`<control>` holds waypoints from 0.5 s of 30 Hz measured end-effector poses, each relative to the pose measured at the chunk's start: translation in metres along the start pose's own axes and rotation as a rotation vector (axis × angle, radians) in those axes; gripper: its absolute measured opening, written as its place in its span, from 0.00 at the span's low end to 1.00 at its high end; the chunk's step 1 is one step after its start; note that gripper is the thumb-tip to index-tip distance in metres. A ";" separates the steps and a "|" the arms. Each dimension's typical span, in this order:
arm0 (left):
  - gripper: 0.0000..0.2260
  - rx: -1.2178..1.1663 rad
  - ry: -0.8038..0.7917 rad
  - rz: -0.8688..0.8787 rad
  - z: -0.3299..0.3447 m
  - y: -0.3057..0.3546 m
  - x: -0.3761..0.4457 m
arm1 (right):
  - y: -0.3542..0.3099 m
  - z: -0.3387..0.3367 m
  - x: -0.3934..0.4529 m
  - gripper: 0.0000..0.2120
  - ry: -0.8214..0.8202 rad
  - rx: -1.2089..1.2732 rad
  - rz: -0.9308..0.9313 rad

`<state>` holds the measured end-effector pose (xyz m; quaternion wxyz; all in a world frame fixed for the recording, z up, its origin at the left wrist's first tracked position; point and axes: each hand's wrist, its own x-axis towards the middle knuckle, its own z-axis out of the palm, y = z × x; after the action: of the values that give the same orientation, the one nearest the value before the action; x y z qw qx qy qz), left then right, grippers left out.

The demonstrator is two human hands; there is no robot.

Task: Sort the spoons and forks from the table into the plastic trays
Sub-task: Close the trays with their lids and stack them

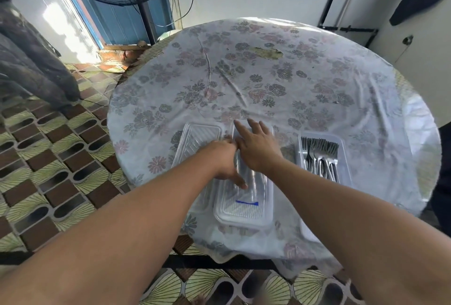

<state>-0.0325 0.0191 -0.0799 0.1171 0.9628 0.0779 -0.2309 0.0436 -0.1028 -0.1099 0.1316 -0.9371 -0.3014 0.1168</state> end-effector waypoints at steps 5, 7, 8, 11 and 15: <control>0.59 0.015 0.004 0.009 0.002 -0.003 0.001 | 0.007 0.005 0.026 0.30 -0.160 -0.042 0.096; 0.57 0.058 -0.009 0.007 0.001 -0.002 0.000 | 0.010 0.014 0.024 0.31 -0.105 -0.002 0.123; 0.56 0.078 -0.009 0.009 0.001 0.000 0.001 | 0.013 0.018 0.023 0.31 -0.068 0.004 0.135; 0.54 0.093 -0.015 -0.003 0.000 0.003 -0.002 | 0.012 0.023 0.023 0.31 -0.006 0.018 0.164; 0.56 0.086 -0.022 -0.021 0.001 0.007 -0.005 | 0.011 0.027 0.019 0.33 0.020 0.014 0.164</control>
<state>-0.0358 0.0121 -0.0772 0.0738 0.9635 0.0768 -0.2458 0.0569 -0.0953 -0.1419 0.1310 -0.9588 -0.2217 0.1198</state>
